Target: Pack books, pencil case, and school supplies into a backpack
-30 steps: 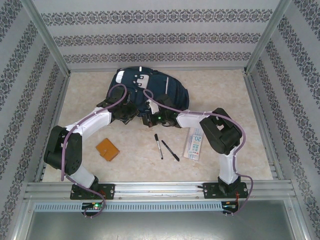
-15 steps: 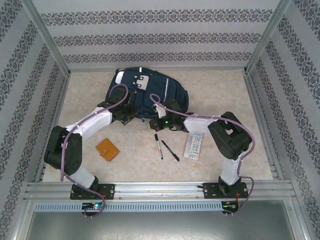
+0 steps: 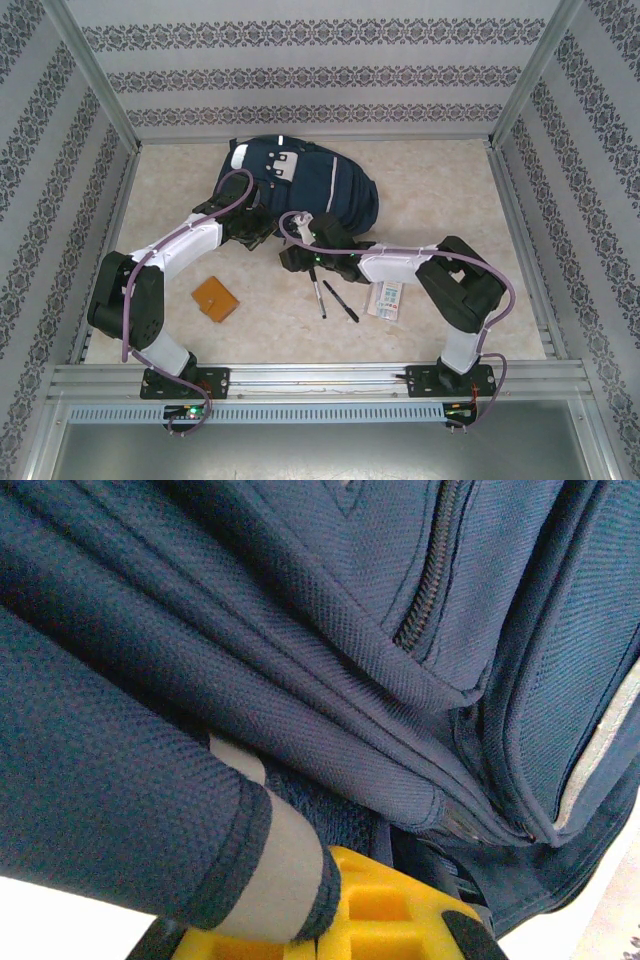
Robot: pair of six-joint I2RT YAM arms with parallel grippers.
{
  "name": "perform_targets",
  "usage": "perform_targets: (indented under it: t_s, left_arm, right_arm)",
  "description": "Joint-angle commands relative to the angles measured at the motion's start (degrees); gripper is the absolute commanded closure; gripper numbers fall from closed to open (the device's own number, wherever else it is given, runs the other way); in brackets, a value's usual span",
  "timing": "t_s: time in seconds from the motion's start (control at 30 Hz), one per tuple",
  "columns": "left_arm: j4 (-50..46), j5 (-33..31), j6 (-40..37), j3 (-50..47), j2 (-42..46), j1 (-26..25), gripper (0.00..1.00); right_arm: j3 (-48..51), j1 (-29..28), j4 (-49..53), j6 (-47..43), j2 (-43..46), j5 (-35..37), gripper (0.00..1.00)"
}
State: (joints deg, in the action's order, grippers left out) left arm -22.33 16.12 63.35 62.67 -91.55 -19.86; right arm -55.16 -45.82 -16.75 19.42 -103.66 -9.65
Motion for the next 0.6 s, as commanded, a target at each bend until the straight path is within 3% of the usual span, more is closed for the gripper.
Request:
perform_targets:
  t_s: [0.0, 0.27, 0.4, 0.5, 0.57]
  left_arm:
    - [1.7, 3.2, 2.3, -0.1, 0.7, 0.0, 1.0]
    - [1.4, 3.4, 2.4, -0.4, 0.9, -0.2, 1.0]
    - [1.3, 3.0, 2.2, -0.3, 1.1, -0.1, 1.0]
    - [0.9, 2.4, 1.8, 0.0, 1.1, -0.1, 1.0]
    - [0.6, 1.9, 1.1, 0.2, 1.0, -0.1, 1.0]
  right_arm:
    - [-3.0, -1.7, -1.9, 5.7, -1.7, 12.7, 0.47]
    - [-10.3, -3.6, 6.3, 12.7, -6.7, 22.3, 0.59]
    - [-11.3, -4.1, 8.3, 13.5, -6.9, 24.1, 0.87]
    - [-10.7, -4.1, 9.4, 13.3, -5.9, 25.0, 0.99]
    - [-9.8, -3.8, 10.0, 13.0, -5.2, 24.4, 1.0]
